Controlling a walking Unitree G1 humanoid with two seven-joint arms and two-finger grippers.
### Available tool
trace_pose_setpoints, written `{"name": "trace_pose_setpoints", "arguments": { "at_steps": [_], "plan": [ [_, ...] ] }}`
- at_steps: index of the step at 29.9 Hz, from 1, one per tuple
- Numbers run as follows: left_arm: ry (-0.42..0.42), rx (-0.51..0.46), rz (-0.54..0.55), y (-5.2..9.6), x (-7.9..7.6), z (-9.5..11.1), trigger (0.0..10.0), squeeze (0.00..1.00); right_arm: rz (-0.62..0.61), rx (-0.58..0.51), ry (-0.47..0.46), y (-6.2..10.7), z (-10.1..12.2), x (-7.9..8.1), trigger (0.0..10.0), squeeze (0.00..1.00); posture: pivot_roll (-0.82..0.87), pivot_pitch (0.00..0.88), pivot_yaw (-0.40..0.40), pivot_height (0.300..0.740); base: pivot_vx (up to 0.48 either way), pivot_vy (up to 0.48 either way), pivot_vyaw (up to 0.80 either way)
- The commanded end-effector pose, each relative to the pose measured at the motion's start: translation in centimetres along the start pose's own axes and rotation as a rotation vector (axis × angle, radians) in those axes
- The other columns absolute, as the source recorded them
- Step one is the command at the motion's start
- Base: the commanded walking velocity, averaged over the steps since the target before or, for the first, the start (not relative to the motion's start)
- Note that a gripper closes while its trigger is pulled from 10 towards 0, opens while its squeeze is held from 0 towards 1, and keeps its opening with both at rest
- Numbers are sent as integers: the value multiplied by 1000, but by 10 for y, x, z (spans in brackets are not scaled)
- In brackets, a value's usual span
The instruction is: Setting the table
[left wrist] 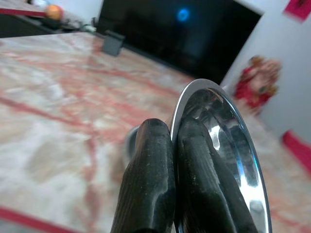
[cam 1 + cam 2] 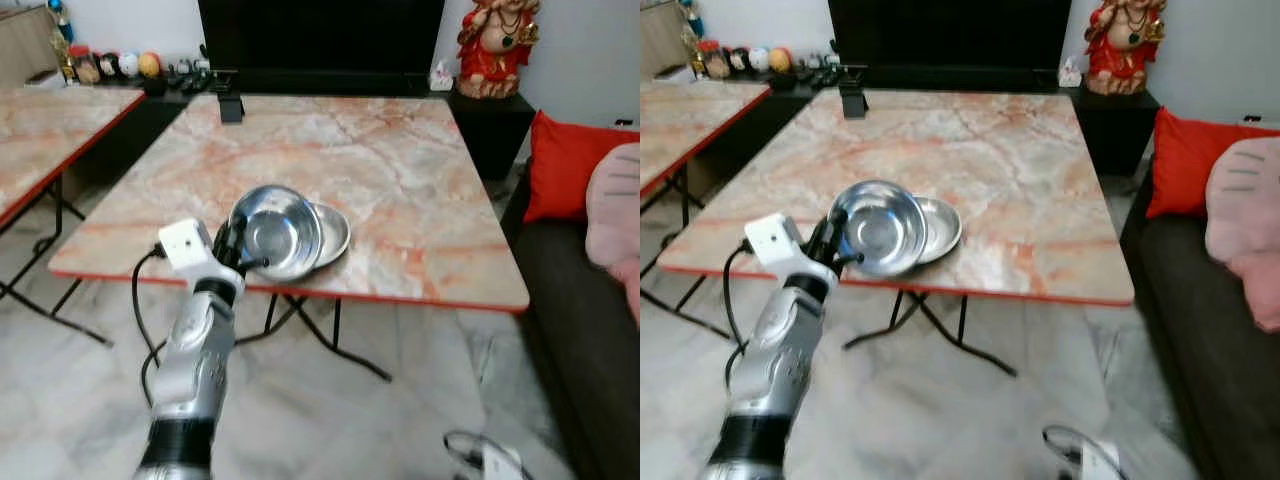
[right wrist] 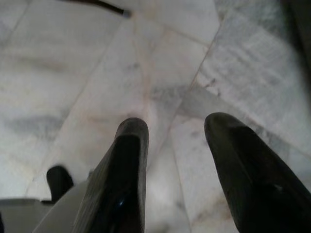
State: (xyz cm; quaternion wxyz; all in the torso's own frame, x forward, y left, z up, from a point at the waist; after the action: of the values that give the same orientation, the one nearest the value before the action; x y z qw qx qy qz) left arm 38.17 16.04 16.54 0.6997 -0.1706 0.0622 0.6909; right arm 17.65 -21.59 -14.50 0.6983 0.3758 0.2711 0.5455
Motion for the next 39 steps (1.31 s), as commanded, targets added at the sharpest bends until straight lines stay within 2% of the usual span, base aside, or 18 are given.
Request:
{"name": "trace_pose_setpoints", "arguments": {
  "at_steps": [1, 2, 6, 10, 14, 19, 24, 36, 39],
  "plan": [
    [-36, 4, -21, -2, -3, 2, 10000, 0, -1, 7, -5, 0, -2, -1, 10000, 0, -16, 0, -16, 740, 0, 0, 0],
    [-95, 17, -46, -2, -1, 2, 10000, 0, -2, 10, -6, 0, -2, -1, 10000, 0, -16, 0, -15, 740, 0, 0, 0],
    [-193, 22, -83, -1, 5, 6, 10000, 0, -3, 11, -7, 0, -2, -2, 10000, 0, -14, 0, -15, 740, 0, 0, 0],
    [-229, 27, -96, -2, 14, 10, 10000, 0, -3, 13, -7, 0, -3, -2, 10000, 0, -7, 0, -15, 740, 0, 0, 0],
    [-167, 60, -135, 1, 11, 4, 10000, 0, -1, 13, -5, 0, -2, -2, 10000, 0, -8, 0, -15, 740, 0, 0, 0],
    [-63, 63, -133, 3, 8, 2, 10000, 0, -5, 11, -6, 0, -2, -2, 10000, 0, -16, 0, -10, 740, 0, 0, 0],
    [-46, 56, -140, 2, 3, 3, 10000, 0, -6, 14, -8, 0, -3, -2, 10000, 0, -16, 0, -12, 740, 0, 0, 0],
    [-23, 39, -143, 1, -3, 7, 10000, 0, 11, 5, -7, -1, 0, 3, 10000, 0, -14, 0, -13, 740, 0, 0, -751],
    [-24, 37, -135, 0, -2, 7, 10000, 0, 7, -5, -12, -1, 2, 3, 10000, 0, -15, 0, -12, 740, 0, 0, 0]
  ]
}}
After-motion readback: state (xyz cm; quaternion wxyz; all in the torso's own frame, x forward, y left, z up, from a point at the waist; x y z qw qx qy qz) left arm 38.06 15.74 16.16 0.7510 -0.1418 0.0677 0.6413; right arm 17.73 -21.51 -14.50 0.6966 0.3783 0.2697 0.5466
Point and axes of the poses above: a point about 5 cm out from each wrist's last joint towards the gripper, its own y axis pointing back from the gripper into the wrist, its own z axis along the axis of the wrist's last joint, x = y × z, the point moved 6 cm from there along -y, pointing out of the wrist towards the gripper, and after that the axes turned 1 degree about -y, right-handed, at the moved point
